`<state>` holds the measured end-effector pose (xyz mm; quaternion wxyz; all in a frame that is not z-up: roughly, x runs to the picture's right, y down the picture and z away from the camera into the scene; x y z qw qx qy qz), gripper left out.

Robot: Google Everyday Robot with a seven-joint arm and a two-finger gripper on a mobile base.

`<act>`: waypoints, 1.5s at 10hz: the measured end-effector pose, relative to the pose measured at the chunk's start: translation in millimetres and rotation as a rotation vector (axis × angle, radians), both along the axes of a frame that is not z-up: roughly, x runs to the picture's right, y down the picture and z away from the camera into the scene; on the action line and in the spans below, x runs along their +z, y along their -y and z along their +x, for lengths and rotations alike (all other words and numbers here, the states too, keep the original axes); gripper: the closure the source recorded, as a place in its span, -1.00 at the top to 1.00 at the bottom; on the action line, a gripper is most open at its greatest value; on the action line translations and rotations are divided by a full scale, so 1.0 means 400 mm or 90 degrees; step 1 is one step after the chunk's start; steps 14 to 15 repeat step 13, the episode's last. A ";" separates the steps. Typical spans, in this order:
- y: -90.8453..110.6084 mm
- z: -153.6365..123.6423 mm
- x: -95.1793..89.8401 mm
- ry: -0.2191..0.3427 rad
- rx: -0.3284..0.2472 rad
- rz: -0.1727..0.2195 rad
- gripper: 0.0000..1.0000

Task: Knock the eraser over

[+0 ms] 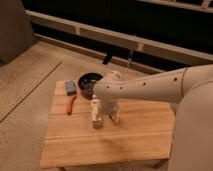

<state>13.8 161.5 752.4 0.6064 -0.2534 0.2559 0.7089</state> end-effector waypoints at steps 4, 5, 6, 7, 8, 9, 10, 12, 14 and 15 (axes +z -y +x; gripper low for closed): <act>0.018 0.002 0.069 0.093 -0.024 -0.052 0.30; 0.034 0.003 0.090 0.109 -0.041 -0.047 0.30; 0.066 0.012 0.113 0.120 -0.064 -0.021 0.30; 0.105 0.014 0.131 0.127 -0.084 0.020 0.30; 0.154 0.008 0.142 0.136 -0.107 0.077 0.30; 0.194 0.004 0.144 0.141 -0.123 0.127 0.30; 0.243 -0.014 0.133 0.154 -0.144 0.193 0.30; 0.321 -0.050 0.086 0.188 -0.193 0.316 0.30; 0.333 -0.061 0.069 0.200 -0.206 0.342 0.30; 0.333 -0.061 0.069 0.200 -0.206 0.342 0.30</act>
